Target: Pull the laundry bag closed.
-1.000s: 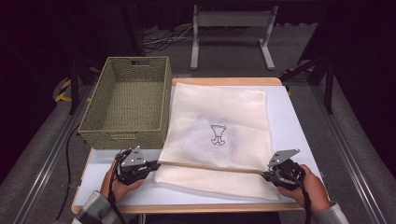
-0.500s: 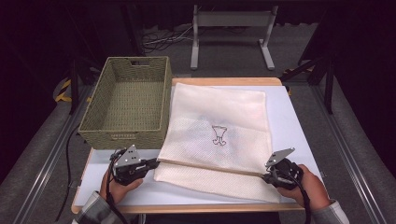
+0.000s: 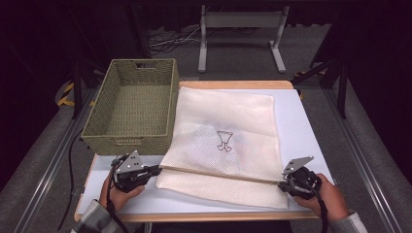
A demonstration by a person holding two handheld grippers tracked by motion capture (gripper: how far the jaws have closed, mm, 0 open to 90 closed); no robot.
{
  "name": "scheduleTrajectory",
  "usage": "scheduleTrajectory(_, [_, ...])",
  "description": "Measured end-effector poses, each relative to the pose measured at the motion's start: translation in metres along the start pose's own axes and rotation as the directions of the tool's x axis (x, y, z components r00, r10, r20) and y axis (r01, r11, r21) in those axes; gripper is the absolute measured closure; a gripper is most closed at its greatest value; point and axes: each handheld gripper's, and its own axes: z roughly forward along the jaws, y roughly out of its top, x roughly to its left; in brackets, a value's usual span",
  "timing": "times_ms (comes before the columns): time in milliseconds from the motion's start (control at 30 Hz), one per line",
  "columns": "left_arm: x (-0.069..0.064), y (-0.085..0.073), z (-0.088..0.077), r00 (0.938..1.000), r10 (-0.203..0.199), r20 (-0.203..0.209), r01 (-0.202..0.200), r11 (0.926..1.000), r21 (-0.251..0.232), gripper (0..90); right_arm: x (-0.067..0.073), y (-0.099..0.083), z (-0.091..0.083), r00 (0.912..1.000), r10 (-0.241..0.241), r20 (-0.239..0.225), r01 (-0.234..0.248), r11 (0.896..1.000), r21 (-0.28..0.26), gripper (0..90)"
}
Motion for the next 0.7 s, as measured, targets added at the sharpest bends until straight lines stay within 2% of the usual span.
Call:
scheduleTrajectory(167, [-0.0015,-0.0002,-0.0013,0.9999,0.017,0.001,-0.016,0.9999,-0.004,86.1,-0.0024,0.0008,0.0002,1.0,0.008,0.0,-0.008,1.0,0.0,87.5])
scheduleTrajectory(300, [-0.0004,-0.0036,0.0006,0.9997,0.015,0.019,-0.014,0.9999,-0.004,85.5,-0.0039,-0.0002,-0.0008,1.0,0.009,0.0,-0.009,1.0,-0.01,87.4])
scheduleTrajectory(700, [-0.002,-0.0062,0.0017,0.9994,0.016,0.031,-0.016,0.9999,0.001,84.2,-0.0072,-0.0035,-0.0015,0.9997,0.022,-0.01,-0.023,0.999,-0.03,87.3])
